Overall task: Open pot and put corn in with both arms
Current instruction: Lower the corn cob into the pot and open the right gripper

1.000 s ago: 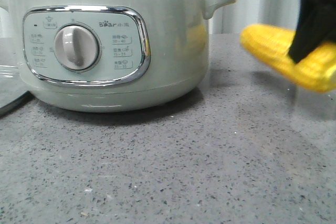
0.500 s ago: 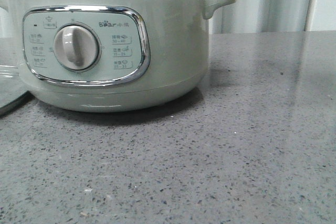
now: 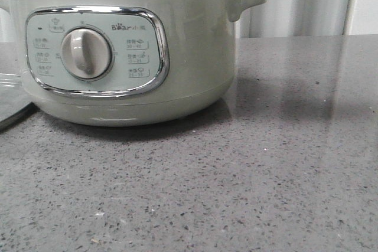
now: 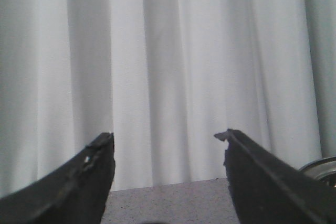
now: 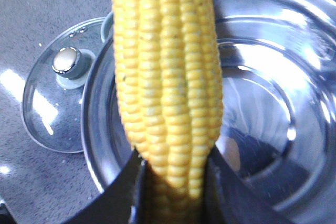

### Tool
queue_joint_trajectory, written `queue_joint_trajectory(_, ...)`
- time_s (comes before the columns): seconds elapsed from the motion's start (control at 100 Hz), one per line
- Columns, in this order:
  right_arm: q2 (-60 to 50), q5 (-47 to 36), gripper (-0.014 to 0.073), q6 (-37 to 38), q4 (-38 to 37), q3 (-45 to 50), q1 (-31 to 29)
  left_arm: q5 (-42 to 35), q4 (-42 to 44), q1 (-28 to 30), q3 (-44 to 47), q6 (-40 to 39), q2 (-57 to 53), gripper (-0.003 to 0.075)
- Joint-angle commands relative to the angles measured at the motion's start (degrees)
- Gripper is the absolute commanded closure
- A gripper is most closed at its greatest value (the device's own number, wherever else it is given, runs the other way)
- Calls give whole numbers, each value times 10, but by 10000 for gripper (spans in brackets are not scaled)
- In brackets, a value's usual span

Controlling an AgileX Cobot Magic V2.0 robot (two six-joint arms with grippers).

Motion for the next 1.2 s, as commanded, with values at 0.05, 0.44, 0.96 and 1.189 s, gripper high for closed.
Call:
queue_joint_trajectory(0.05, 32, -38, 633, -7, -16, -63, 7, -40, 2, -4, -17, 0, 0, 310)
queue_joint_trajectory(0.44, 51, -34, 246, -7, -27, -81, 7, -40, 2, -4, -17, 0, 0, 310)
queue_joint_trajectory(0.96, 43, -20, 310, -7, -46, -81, 7, -39, 2, -4, -17, 0, 0, 310)
queue_joint_trajectory(1.189, 7, 52, 666, -7, -99, -81, 7, -37, 2, -4, -17, 0, 0, 312)
